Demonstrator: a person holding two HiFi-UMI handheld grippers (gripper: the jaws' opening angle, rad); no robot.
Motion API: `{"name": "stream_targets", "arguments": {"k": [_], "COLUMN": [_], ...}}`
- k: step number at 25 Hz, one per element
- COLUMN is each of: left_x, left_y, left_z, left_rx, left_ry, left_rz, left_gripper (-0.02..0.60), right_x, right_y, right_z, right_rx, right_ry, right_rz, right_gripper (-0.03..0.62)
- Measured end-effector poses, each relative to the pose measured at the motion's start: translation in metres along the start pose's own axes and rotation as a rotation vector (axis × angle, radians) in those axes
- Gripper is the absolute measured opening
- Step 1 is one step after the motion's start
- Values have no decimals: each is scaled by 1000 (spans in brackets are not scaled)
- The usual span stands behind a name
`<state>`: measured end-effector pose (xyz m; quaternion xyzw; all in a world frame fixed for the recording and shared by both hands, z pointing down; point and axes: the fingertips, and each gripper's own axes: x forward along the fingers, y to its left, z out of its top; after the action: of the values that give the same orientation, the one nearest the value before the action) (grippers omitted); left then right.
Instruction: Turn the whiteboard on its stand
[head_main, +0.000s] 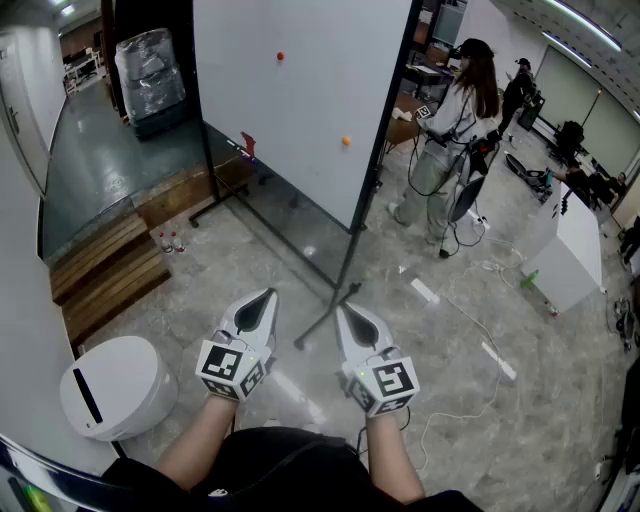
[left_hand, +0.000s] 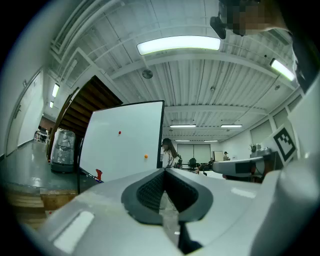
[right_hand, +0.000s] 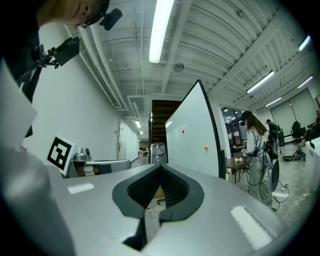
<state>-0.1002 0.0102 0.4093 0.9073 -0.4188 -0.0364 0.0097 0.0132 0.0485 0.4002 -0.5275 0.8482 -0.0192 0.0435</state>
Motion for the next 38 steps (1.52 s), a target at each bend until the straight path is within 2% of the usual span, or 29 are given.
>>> {"name": "stream_targets", "arguments": {"k": [8,18,27,38], "left_x": [13,32,39,47], "left_y": [4,3,5,-10], "left_z": [2,-2,-5,-5], "left_rx": [1,-2,-1,-2], "left_ry": [2,6,19,21], "left_rz": [-14,-26,-26,-18], "left_gripper": [3,3,3,3], "right_x": [7,12,18,8], "right_y": [-9,-21,-29,-37], "right_z": [1,1,-5,-6], "right_rx": [3,60,42,41], "right_ry": [2,-15,15,29], "right_rz": [-7,16,2,37], "right_gripper": [8,9,9,9]}}
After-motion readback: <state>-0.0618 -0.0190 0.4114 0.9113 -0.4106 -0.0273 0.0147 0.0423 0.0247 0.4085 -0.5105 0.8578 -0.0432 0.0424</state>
